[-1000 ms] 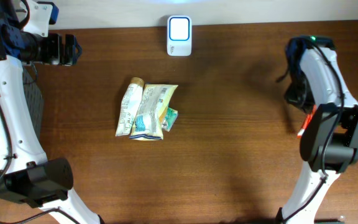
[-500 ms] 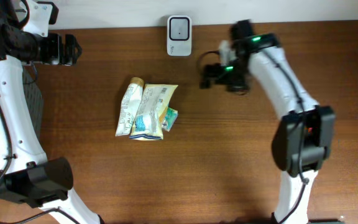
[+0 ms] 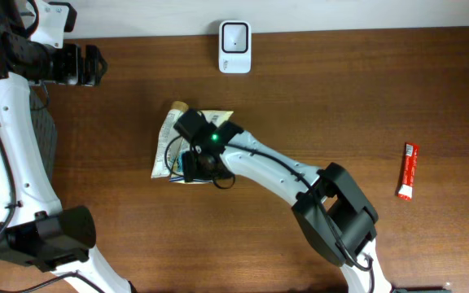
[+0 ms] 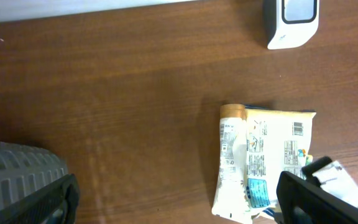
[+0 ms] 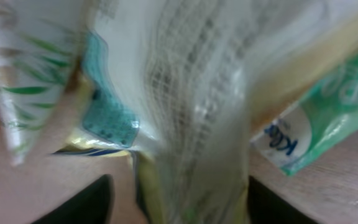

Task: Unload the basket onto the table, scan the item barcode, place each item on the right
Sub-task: 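Reach the right gripper to the yellow snack bag and grasp it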

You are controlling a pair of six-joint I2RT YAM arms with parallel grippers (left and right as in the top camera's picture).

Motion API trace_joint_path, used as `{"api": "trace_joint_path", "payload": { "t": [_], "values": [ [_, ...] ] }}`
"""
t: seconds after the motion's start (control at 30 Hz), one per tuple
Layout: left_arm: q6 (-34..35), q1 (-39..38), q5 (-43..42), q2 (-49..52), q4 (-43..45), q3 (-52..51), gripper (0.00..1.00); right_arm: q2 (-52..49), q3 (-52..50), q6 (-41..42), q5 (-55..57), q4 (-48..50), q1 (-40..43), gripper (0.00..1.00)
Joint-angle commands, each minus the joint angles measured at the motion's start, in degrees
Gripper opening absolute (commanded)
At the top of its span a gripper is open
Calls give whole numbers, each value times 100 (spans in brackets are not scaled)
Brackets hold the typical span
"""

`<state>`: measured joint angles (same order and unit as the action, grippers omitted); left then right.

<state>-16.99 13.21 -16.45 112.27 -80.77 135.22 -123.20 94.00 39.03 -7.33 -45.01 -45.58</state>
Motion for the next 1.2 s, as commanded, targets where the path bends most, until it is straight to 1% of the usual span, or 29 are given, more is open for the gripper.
{"api": "trace_joint_path", "payload": {
  "t": [0.0, 0.03, 0.1, 0.13, 0.2, 0.27, 0.3, 0.37, 0.4, 0.47, 0.53, 0.57, 0.6, 0.67, 0.7, 0.73, 0.77, 0.8, 0.83, 0.87, 0.93, 0.97, 1.0, 1.03, 1.07, 1.17],
  "values": [
    [-68, 35, -4, -85, 7, 31, 99, 98, -140, 85, 420, -66, 94, 36],
    [-68, 35, -4, -85, 7, 31, 99, 164, -140, 31, 417, -173, 186, 19],
    [-68, 35, -4, -85, 7, 31, 99, 310, -140, 17, 520, -481, 348, 7],
    [-68, 35, -4, -85, 9, 31, 99, 520, -138, -302, 721, -778, 509, 7],
    [-68, 35, -4, -85, 7, 31, 99, 848, -131, -977, 804, -1038, 726, 8],
    [-68, 35, -4, -85, 7, 31, 99, 1252, -131, -2597, 737, -1174, 1008, 8],
    [-70, 35, -4, -85, 7, 31, 99, 1392, -131, -4232, 302, -1338, 1196, 7],
    [-70, 35, -4, -85, 7, 31, 99, 1390, -133, -6168, -197, -1814, 1425, 7],
    [-70, 35, -4, -85, 7, 31, 99, 1316, -133, -7254, -234, -2127, 1606, 7],
    [-68, 35, -4, -85, 7, 31, 99, 1200, -140, -8338, -234, -2059, 1996, 4],
    [-68, 35, -4, -85, 7, 31, 99, 1117, -142, -8555, -234, -1685, 2382, 4],
    [-70, 35, -2, -85, 7, 31, 99, 1064, -142, -8467, -238, -1340, 2691, 10],
    [-68, 35, -4, -85, 7, 31, 99, 1051, -142, -7503, -238, -883, 2994, 99],
    [-68, 35, -4, -85, 7, 31, 99, 1075, -90, -6072, -404, -656, 3274, 99],
    [-68, 35, -4, -85, 7, 31, 99, 1075, -42, -5160, -1027, -682, 3491, 99],
    [-70, 35, -4, -85, 7, 31, 99, 1073, -46, -4671, -1488, -761, 3633, 99],
    [-68, 35, -4, -85, 7, 31, 99, 1038, -50, -4389, -1891, -879, 3746, 99],
    [-68, 35, -4, -85, 7, 31, 99, 984, -173, -3589, -2118, -920, 3860, 99],
    [-70, 35, -4, -85, 7, 31, 99, 955, -291, -3257, -2168, -916, 3899, 99],
    [-68, 35, -4, -85, 7, 31, 99, 935, -713, -3051, -2476, -704, 3930, 99],
    [-68, 35, -2, -85, 7, 31, 99, 935, -1231, -3029, -3099, -304, 3930, 99],
    [-70, 35, -4, -85, 9, 31, 99, 935, -1471, -2767, -3265, -33, 3930, 99],
    [-68, 35, -4, -85, 7, 31, 99, 935, -1637, -2297, -3265, 225, 3928, 99],
    [-68, 35, -4, -85, 7, 31, 99, 935, -1882, -1615, -3309, 675, 3893, 99],
    [-70, 35, -4, -85, 7, 31, 99, 935, -2085, -1285, -3414, 1292, 3794, 99],
    [-68, 35, -4, -85, 7, 31, 99, 935, -2280, -688, -3571, 2767, 3366, 99]
  ]
}}
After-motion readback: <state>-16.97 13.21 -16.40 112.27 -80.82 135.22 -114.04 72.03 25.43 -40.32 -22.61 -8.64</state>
